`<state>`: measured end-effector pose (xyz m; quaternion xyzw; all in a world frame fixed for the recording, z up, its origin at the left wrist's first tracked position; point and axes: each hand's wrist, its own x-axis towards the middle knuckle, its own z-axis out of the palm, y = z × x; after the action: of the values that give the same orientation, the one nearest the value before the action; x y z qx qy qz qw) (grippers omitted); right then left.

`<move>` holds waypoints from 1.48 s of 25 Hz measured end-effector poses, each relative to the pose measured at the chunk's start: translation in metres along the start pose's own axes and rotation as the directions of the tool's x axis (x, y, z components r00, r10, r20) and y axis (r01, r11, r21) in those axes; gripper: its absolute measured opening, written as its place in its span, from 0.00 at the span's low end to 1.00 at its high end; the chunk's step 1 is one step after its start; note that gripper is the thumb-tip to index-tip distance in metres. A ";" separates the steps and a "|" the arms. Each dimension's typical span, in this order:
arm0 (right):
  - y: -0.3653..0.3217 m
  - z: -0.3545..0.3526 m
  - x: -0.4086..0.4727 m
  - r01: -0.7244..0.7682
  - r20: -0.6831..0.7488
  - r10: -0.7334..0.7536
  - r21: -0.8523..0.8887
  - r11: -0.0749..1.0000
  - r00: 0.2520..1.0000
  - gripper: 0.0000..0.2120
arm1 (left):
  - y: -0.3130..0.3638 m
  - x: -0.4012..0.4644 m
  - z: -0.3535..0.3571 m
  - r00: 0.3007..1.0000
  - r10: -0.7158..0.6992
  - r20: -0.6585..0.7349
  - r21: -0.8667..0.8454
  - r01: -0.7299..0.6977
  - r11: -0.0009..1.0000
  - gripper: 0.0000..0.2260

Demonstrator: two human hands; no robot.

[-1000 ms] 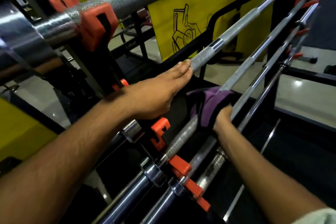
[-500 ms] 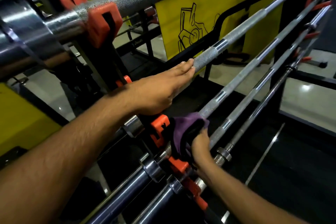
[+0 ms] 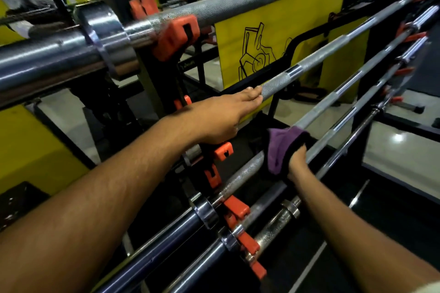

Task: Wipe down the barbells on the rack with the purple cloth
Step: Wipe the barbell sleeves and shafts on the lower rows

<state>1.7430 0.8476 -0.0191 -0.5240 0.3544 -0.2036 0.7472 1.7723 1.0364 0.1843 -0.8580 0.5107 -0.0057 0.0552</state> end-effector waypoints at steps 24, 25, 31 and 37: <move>-0.050 0.014 -0.163 0.928 0.951 0.236 -0.106 -0.357 0.200 0.25 | 0.023 -0.295 0.177 0.957 -0.256 -0.140 -0.293 0.207 0.934 0.27; -0.052 0.016 -0.163 0.923 0.937 0.272 -0.108 -0.369 0.218 0.25 | 0.021 -0.299 0.179 0.958 -0.251 -0.138 -0.303 0.200 0.932 0.27; -0.052 -0.006 -0.180 0.906 0.913 0.030 -0.399 -0.141 0.407 0.25 | 0.008 -0.315 0.187 0.963 -0.220 -0.156 -0.403 0.141 0.904 0.28; 0.031 0.043 -0.226 0.902 0.895 -0.279 -0.401 -0.159 0.349 0.23 | 0.011 -0.323 0.195 0.935 -0.254 -0.246 -0.340 0.163 0.926 0.28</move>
<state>1.6225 1.0391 0.0317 -0.9695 -0.1408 -0.1493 0.1343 1.6210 1.3321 0.0050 -0.8957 0.4124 -0.0539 -0.1572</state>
